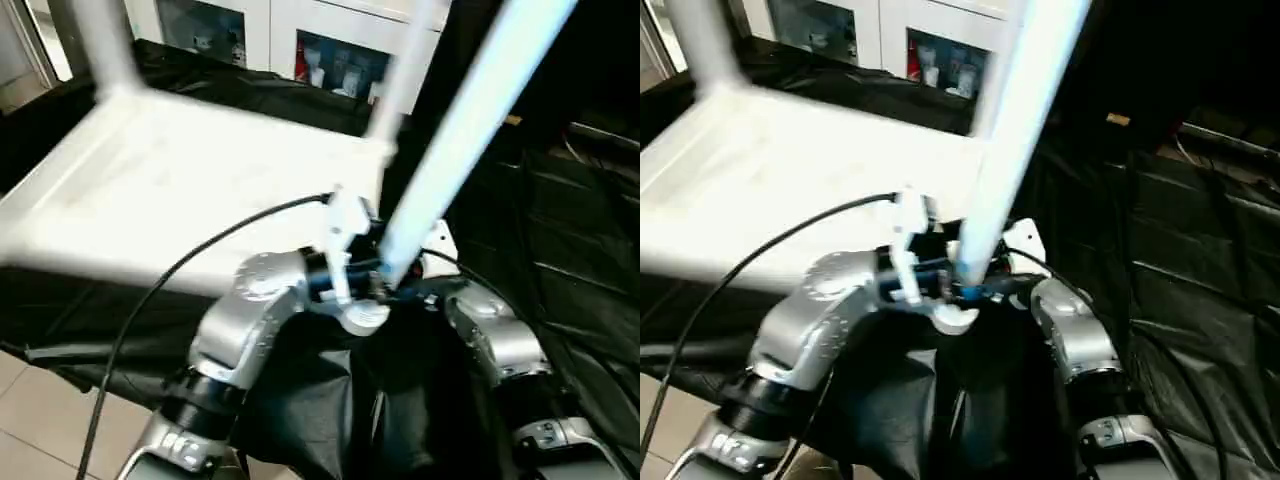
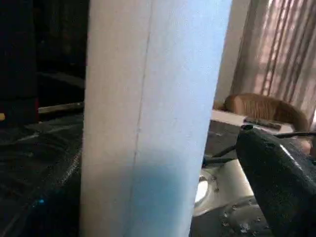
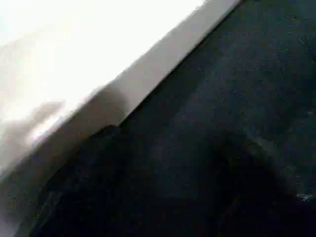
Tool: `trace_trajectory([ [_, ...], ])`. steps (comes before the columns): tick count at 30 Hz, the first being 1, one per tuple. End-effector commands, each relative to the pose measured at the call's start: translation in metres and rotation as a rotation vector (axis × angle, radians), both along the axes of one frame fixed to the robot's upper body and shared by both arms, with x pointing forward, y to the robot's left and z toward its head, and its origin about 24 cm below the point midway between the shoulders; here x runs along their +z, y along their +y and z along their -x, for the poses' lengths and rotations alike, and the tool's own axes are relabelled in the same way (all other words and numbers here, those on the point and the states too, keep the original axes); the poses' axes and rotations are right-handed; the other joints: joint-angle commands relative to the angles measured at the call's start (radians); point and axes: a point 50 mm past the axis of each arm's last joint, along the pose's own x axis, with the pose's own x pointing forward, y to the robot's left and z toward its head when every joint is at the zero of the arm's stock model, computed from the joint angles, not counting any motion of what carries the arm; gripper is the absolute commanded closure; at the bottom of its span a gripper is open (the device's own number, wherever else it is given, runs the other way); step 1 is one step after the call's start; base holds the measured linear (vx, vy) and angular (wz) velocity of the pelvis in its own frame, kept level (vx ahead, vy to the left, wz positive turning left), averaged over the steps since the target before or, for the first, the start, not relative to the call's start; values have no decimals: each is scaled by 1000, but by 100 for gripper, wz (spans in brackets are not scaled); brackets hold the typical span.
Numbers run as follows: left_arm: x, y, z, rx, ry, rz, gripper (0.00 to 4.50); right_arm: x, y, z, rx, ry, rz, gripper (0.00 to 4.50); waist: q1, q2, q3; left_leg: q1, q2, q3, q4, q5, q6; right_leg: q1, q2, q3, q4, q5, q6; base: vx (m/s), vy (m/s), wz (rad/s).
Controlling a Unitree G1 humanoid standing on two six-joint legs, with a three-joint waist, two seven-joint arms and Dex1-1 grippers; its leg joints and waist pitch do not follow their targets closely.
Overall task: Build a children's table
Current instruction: Rotate table base
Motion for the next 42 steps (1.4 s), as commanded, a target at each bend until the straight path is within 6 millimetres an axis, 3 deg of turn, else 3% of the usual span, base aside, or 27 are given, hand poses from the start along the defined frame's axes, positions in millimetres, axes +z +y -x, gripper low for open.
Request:
trace_trajectory([
  [1, -3, -6, -4, 32, -20, -42, 5, 11, 9, -6, 23, -55, -9, 92, 6, 15, -110, 21, 16, -10, -64, -219, -3, 64, -55, 34, -66, -233, -181, 0, 0, 0],
  [5, -9, 15, -13, 87, -38, -120, 5, 18, -14, -13, -47, -78, -18, 92, 8, 16, -110, 20, 16, -12, -65, -226, -8, 61, -56, 33, -69, -272, -160, 0, 0, 0],
  [10, -14, 32, -9, 43, -31, -154, 5, 26, -30, -13, -27, -99, -17, 92, 16, 20, -113, 22, 15, -8, -62, -215, 2, 59, -53, 34, -65, -253, -170, 0, 0, 0],
  [16, -34, 66, 7, -35, 45, -404, 32, 29, -57, 4, 140, -71, 123, 92, 22, 24, -113, 20, 16, -8, -63, -216, 9, 60, -50, 34, -62, -261, -173, 0, 0, 0],
  [21, -43, 84, 3, 79, 26, -521, 62, 34, -71, 27, 281, -24, 181, 92, 27, 20, -106, 24, 20, -12, -67, -273, 4, 54, -53, 34, -78, -381, -139, 0, 0, 0],
  [27, -45, 90, 1, 85, 30, -544, 107, 44, -73, 53, 488, 15, 162, 92, 31, 19, -101, 20, 20, -18, -68, -306, 13, 51, -58, 32, -90, -485, -104, 0, 0, 0],
  [28, -45, 92, -3, 88, 29, -550, 107, 47, -75, 64, 586, 48, 177, 92, 32, 16, -100, 21, 20, -18, -68, -317, 15, 49, -58, 31, -96, -511, -94, 0, 0, 0],
  [32, -47, 95, -7, 90, 31, -564, 138, 51, -79, 73, 658, 99, 185, 92, 31, 15, -101, 17, 17, -22, -67, -314, 21, 50, -59, 27, -103, -558, -73, 0, 0, 0],
  [38, -52, 102, -18, 62, 43, -607, 172, 54, -81, 82, 718, 145, 203, 92, 29, 15, -102, 18, 18, -27, -69, -323, 21, 49, -61, 21, -107, -561, -74, 0, 0, 0],
  [39, -52, 103, -20, 58, 43, -614, 200, 54, -80, 83, 722, 147, 203, 92, 30, 15, -102, 19, 17, -26, -69, -325, 19, 48, -62, 20, -109, -570, -72, 0, 0, 0],
  [42, -53, 106, -26, 49, 46, -634, 206, 54, -78, 85, 736, 157, 200, 92, 31, 18, -101, 24, 16, -26, -67, -338, 19, 44, -62, 20, -112, -575, -78, 0, 0, 0],
])
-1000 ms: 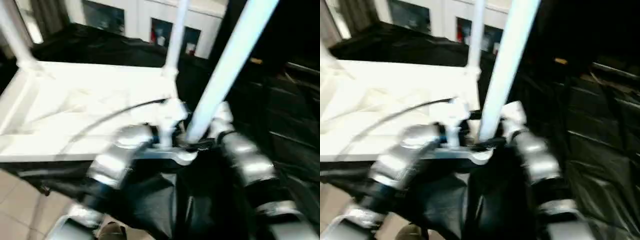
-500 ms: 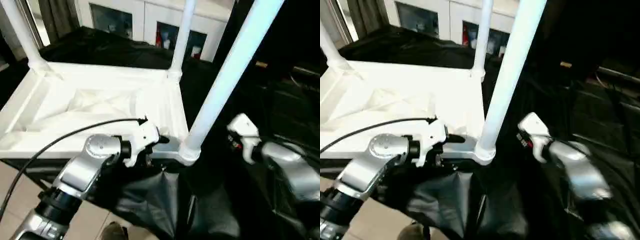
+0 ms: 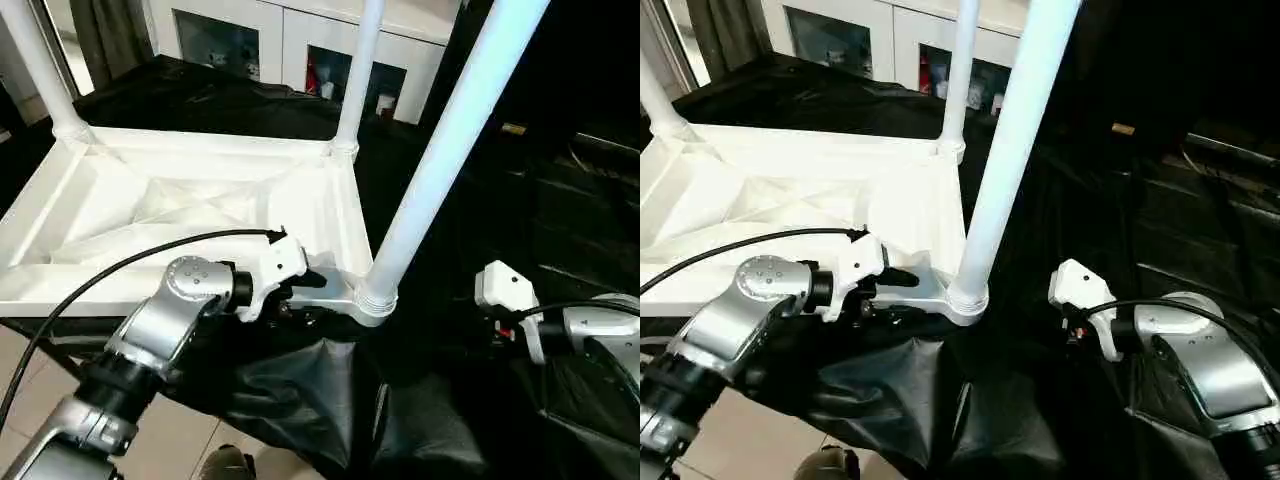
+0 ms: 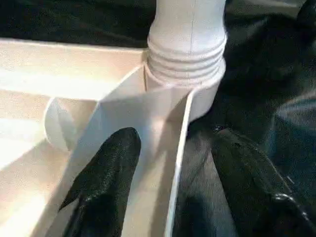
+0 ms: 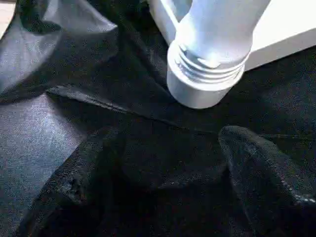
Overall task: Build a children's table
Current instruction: Rotate table base, then rotate leg to tighten
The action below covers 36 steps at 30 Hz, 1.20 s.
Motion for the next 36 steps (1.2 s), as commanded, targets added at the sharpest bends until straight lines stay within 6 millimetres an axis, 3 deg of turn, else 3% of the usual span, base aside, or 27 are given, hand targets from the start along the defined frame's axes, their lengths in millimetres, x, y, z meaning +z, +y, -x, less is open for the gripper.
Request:
trace_trajectory([
  [1, 1, -2, -3, -37, -7, -25, 212, 3, 2, 4, 29, 8, 6, 92, 5, 1, -86, 23, 18, -21, -72, -334, 17, 45, -61, 26, -102, -566, -84, 0, 0, 0],
  [5, -1, -1, -7, -48, -4, -44, 250, 3, 3, 5, 32, 14, 8, 92, 5, 2, -86, 23, 20, -20, -73, -331, 18, 45, -62, 27, -100, -537, -102, 0, 0, 0],
  [6, -2, -1, -9, -46, -4, -49, 258, 3, 3, 6, 32, 15, 9, 92, 6, 7, -83, 24, 19, -20, -74, -335, 20, 43, -61, 27, -102, -540, -101, 0, 0, 0],
  [7, -4, -1, -12, -45, -6, -62, 258, 3, 2, 6, 31, 16, 10, 92, 6, 4, -85, 26, 19, -20, -72, -339, 18, 43, -62, 27, -101, -538, -103, 0, 0, 0],
  [8, -4, -1, -13, -45, -6, -63, 290, 3, 2, 6, 31, 16, 11, 92, 7, 8, -84, 25, 18, -19, -72, -340, 20, 43, -61, 28, -103, -541, -102, 0, 0, 0],
  [9, -4, -2, -14, -46, -7, -65, 296, 3, 2, 6, 31, 16, 11, 92, 8, 4, -85, 28, 18, -19, -71, -342, 20, 43, -62, 27, -105, -546, -100, 0, 0, 0],
  [10, -5, -4, -15, -48, -5, -65, 296, 2, 2, 7, 30, 18, 13, 92, 8, 3, -83, 23, 18, -21, -72, -340, 19, 46, -64, 25, -104, -558, -98, 0, 0, 0],
  [12, -6, -5, -16, -52, -2, -64, 296, 2, 2, 7, 30, 19, 14, 92, 8, 7, -84, 29, 18, -21, -70, -355, 18, 41, -64, 24, -108, -582, -92, 0, 0, 0],
  [14, -7, -6, -16, -58, 2, -67, 336, 1, 2, 7, 30, 20, 15, 92, 7, 8, -83, 26, 17, -23, -70, -359, 16, 45, -66, 22, -110, -612, -84, 0, 0, 0],
  [18, -8, -9, -17, -84, 23, -67, 359, 1, 1, 8, 26, 23, 20, 92, 5, 11, -81, 32, 15, -26, -68, -389, 14, 40, -67, 11, -125, -674, -64, 0, 0, 0],
  [19, -8, -9, -17, -84, 23, -67, 374, 1, 1, 8, 26, 23, 20, 92, 2, 12, -80, 31, 14, -29, -69, -399, 12, 43, -67, 5, -129, -686, -59, 0, 0, 0],
  [21, -9, -9, -17, -90, 27, -65, 381, 1, 1, 8, 25, 23, 21, 92, -1, 23, -77, 41, 18, -35, -73, -439, 9, 46, -71, -14, -140, -689, -65, 0, 0, 0],
  [22, -10, -10, -18, -98, 36, -60, 383, 1, 0, 9, 24, 24, 23, 92, -6, 24, -76, 40, 20, -42, -78, -467, 4, 56, -72, -28, -148, -688, -59, 0, 0, 0],
  [23, -10, -10, -18, -101, 38, -59, 383, 1, 0, 8, 24, 24, 23, 92, -11, 28, -76, 47, 23, -46, -79, -507, 1, 63, -75, -48, -157, -686, -50, 0, 0, 0],
  [24, -10, -10, -18, -101, 39, -58, 392, 1, 0, 8, 24, 24, 23, 92, -12, 32, -74, 50, 26, -50, -82, -530, -3, 66, -79, -59, -162, -687, -46, 0, 0, 0],
  [25, -10, -11, -18, -105, 44, -58, 407, 1, 0, 8, 24, 23, 23, 92, -18, 40, -69, 57, 36, -60, -89, -602, -12, 74, -77, -83, -169, -679, -36, 0, 0, 0],
  [26, -11, -11, -18, -106, 46, -58, 419, 1, 0, 8, 25, 23, 23, 92, -25, 59, -60, 44, 65, -76, -127, -746, -27, 100, -58, -109, -137, -595, -38, -21, 53, -9],
  [27, -11, -11, -18, -106, 46, -58, 424, 1, 0, 8, 25, 23, 23, 92, -12, 74, -60, 0, 91, -80, -175, -838, -41, 139, -41, -99, -27, -462, -63, -21, 53, -9],
  [28, -11, -11, -18, -107, 47, -59, 430, 1, 1, 8, 24, 22, 24, 92, 49, 71, -58, -49, 81, -31, -218, -924, -42, 139, -12, -71, 93, -213, -76, -62, 4, -2],
  [29, -11, -11, -18, -108, 49, -59, 441, 1, 1, 8, 24, 21, 24, 92, 35, 21, -81, 36, 49, -24, -170, -766, -38, 97, -40, 7, 65, -413, -51, 12, -83, 0],
  [30, -11, -11, -19, -109, 51, -60, 441, 1, 1, 7, 25, 21, 25, 92, 30, -13, -75, 73, 20, -35, -95, -630, -50, 45, -96, 29, -46, -637, -51, 12, -83, 0],
  [31, -11, -11, -19, -110, 53, -64, 441, 1, 1, 7, 26, 20, 26, 92, 53, -14, -87, 43, -1, -41, -19, -290, -6, 68, -164, 54, -119, -852, -38, 96, -89, -13],
  [32, -12, -10, -18, -114, 57, -75, 441, 1, 1, 7, 27, 20, 26, 92, 71, -8, -96, 7, 14, -44, -59, -105, 18, 98, -130, 46, -85, -667, -54, 0, 0, 0],
  [33, -12, -10, -18, -114, 57, -75, 441, 1, 1, 7, 27, 20, 26, 92, 72, 2, -94, 9, 16, -40, -68, -89, 18, 87, -107, 33, -77, -568, -72, 0, 0, 0],
  [34, -13, -10, -18, -117, 58, -84, 441, 1, 1, 7, 28, 19, 28, 92, 67, 8, -97, 18, 20, -34, -71, -125, 18, 80, -90, 25, -65, -441, -109, 0, 0, 0],
  [35, -14, -9, -18, -118, 59, -90, 441, 1, 1, 6, 29, 19, 28, 92, 59, 16, -99, 14, 24, -36, -77, -168, 17, 86, -86, 20, -56, -374, -148, 0, 0, 0],
  [36, -14, -9, -18, -118, 59, -91, 441, 1, 1, 6, 29, 18, 28, 92, 57, 20, -99, 10, 24, -36, -79, -186, 15, 89, -82, 18, -54, -355, -159, 0, 0, 0],
])
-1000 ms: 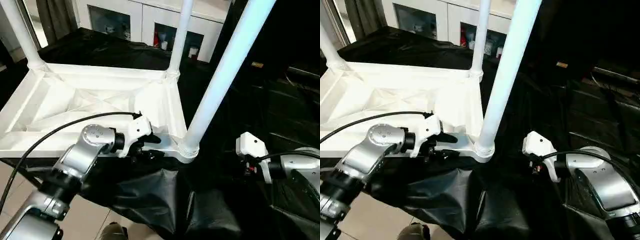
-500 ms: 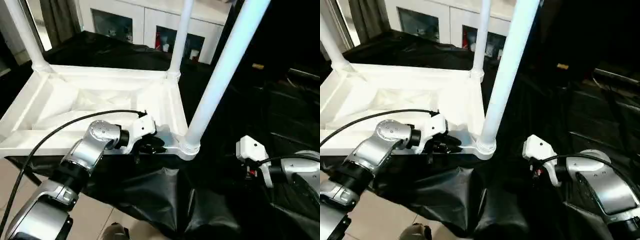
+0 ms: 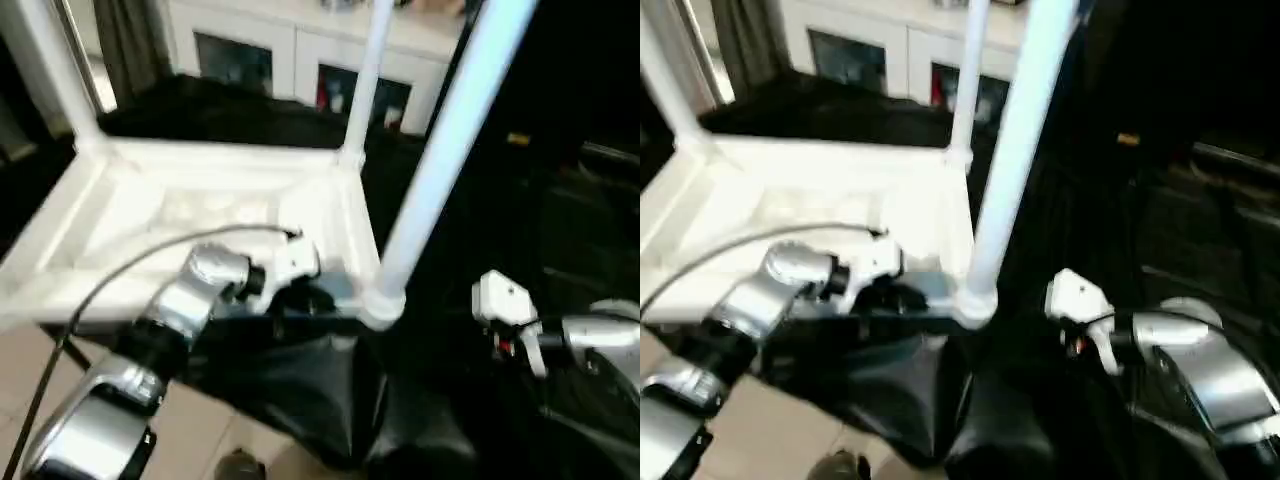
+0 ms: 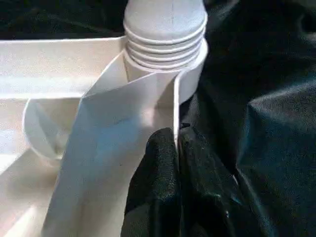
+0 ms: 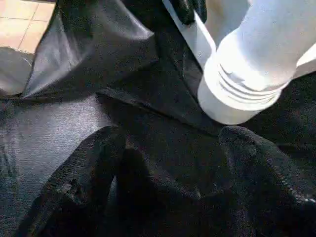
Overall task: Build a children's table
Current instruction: Rotate leg to tighten
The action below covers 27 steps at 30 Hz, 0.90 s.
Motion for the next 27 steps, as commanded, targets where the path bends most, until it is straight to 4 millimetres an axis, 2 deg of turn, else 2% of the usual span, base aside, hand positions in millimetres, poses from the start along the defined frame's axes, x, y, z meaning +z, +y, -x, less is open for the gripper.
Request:
trace_trajectory([
  [1, -3, 5, -2, 7, 2, -46, 441, 4, -3, -3, -1, -14, 14, 92, -4, -4, -71, 4, 27, -12, -59, -246, 10, 35, -61, 49, -123, -244, -167, 0, 0, 0],
  [2, -3, 5, -2, 7, 2, -46, 441, 4, -3, -3, -1, -14, 14, 92, -7, -5, -69, 9, 28, -11, -59, -278, 9, 35, -62, 51, -124, -241, -175, 0, 0, 0],
  [4, -5, 6, -1, -2, 10, -69, 441, 4, -2, -3, -2, -16, 14, 92, -9, -5, -70, 9, 27, -10, -61, -289, 11, 37, -62, 51, -125, -243, -176, 0, 0, 0],
  [5, -6, 6, -1, -6, 13, -77, 441, 4, -2, -4, -3, -17, 14, 92, -11, -3, -69, 14, 30, -10, -61, -308, 12, 34, -63, 54, -127, -251, -178, 0, 0, 0],
  [8, -5, 5, -3, -3, -17, -70, 441, 4, -1, -4, -5, -20, 12, 92, -12, -3, -69, 15, 30, -8, -64, -309, 17, 37, -64, 53, -132, -253, -177, 0, 0, 0],
  [11, -3, 4, -5, 31, -7, -54, 392, 4, 0, -3, -5, -20, 11, 92, -11, -5, -67, 18, 31, -7, -64, -329, 11, 34, -67, 56, -138, -298, -168, 0, 0, 0],
  [15, 1, 2, -8, 63, 4, -14, 379, 3, 1, -3, -3, -18, 9, 92, -12, -5, -67, 18, 32, -8, -67, -333, 8, 35, -68, 54, -141, -323, -162, 0, 0, 0],
  [16, 1, 1, -8, 69, 5, -10, 354, 3, 1, -3, -2, -18, 9, 92, -12, -5, -68, 18, 32, -8, -66, -333, 8, 34, -69, 54, -142, -323, -163, 0, 0, 0],
  [24, -2, 3, -9, 82, 17, -22, 350, 2, 1, -3, 1, -17, 6, 92, -12, -4, -70, 20, 34, -9, -70, -344, 7, 33, -69, 53, -144, -313, -165, 0, 0, 0],
  [25, -2, 3, -7, 72, 29, -33, 377, 2, 1, -3, 1, -17, 6, 92, -12, -6, -71, 19, 33, -8, -70, -344, 7, 33, -69, 53, -145, -312, -165, 0, 0, 0],
  [27, -3, 4, -6, 63, 35, -45, 385, 2, 1, -3, 2, -17, 6, 92, -13, -4, -70, 21, 34, -8, -69, -348, 7, 31, -70, 54, -146, -318, -167, 0, 0, 0],
])
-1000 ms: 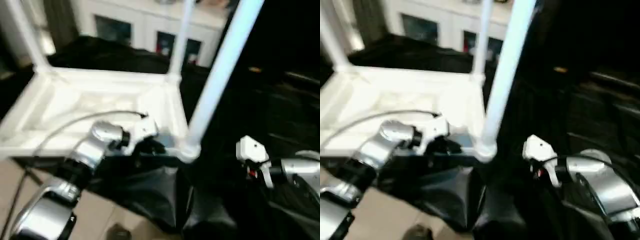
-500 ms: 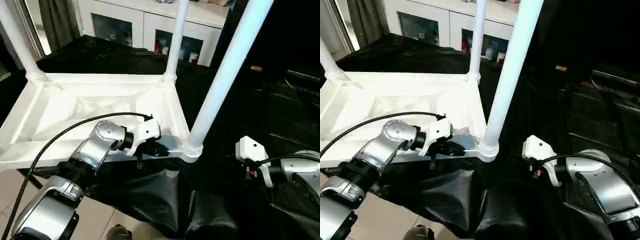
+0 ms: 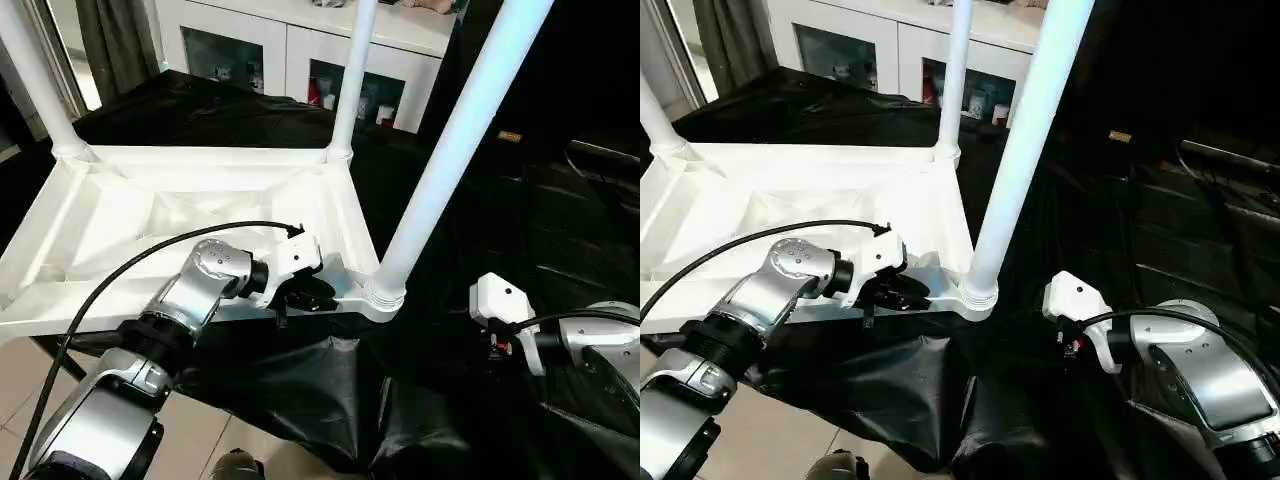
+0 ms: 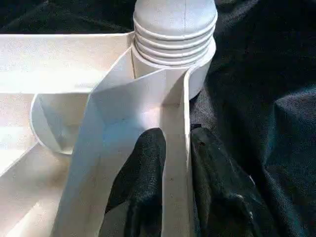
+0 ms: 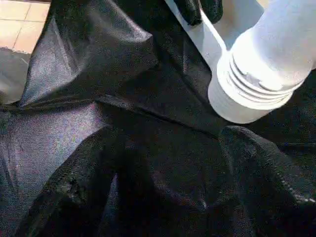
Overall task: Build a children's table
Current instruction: Rotate leg to tighten
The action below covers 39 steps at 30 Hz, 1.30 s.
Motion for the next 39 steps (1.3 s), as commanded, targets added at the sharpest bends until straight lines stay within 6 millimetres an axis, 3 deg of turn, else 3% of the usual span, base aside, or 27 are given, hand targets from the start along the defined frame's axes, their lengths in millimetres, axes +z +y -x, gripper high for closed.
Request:
trace_trajectory([
  [1, -3, 4, 0, 11, 14, -35, 385, 3, 0, -2, 2, -13, 6, 92, -1, -4, -69, 22, 33, -15, -73, -346, 4, 25, -71, 48, -113, -338, -172, 0, 0, 0],
  [7, -6, 6, 4, -34, 42, -87, 437, 3, -1, -4, 2, -15, 8, 92, -3, -4, -68, 19, 33, -14, -74, -335, 7, 25, -71, 48, -112, -330, -171, 0, 0, 0],
  [21, -1, 4, 2, -81, -16, -139, 437, 2, 0, -7, -20, -38, 7, 92, -4, -1, -64, 22, 33, -15, -77, -351, 3, 22, -71, 48, -118, -367, -165, 0, 0, 0],
  [26, 1, 4, 8, -97, -33, -78, 445, 2, 0, -18, -151, -79, -91, 76, -11, 0, -66, 20, 32, -16, -79, -358, -5, 22, -70, 47, -118, -368, -168, 0, 0, 0],
  [29, 1, 4, 14, -112, -44, -32, 450, -4, 6, -19, -190, -81, -137, 59, -13, 3, -69, 21, 34, -16, -80, -353, -7, 21, -69, 47, -114, -332, -180, 0, 0, 0],
  [30, 1, 4, 15, -118, -45, -22, 450, -5, 9, -19, -199, -87, -159, 56, -13, 12, -69, 21, 34, -15, -81, -350, -9, 20, -66, 48, -111, -301, -187, 0, 0, 0],
  [32, 1, 3, 17, -122, -44, -14, 450, -5, 13, -19, -204, -93, -175, 33, -16, 9, -71, 20, 32, -13, -80, -339, -4, 22, -64, 48, -106, -266, -190, 0, 0, 0],
  [39, 0, 2, 20, -133, -44, -8, 450, -14, 27, -24, -238, -120, -177, 4, -17, 18, -73, 16, 31, -9, -78, -300, 0, 22, -61, 49, -99, -183, -206, 0, 0, 0],
])
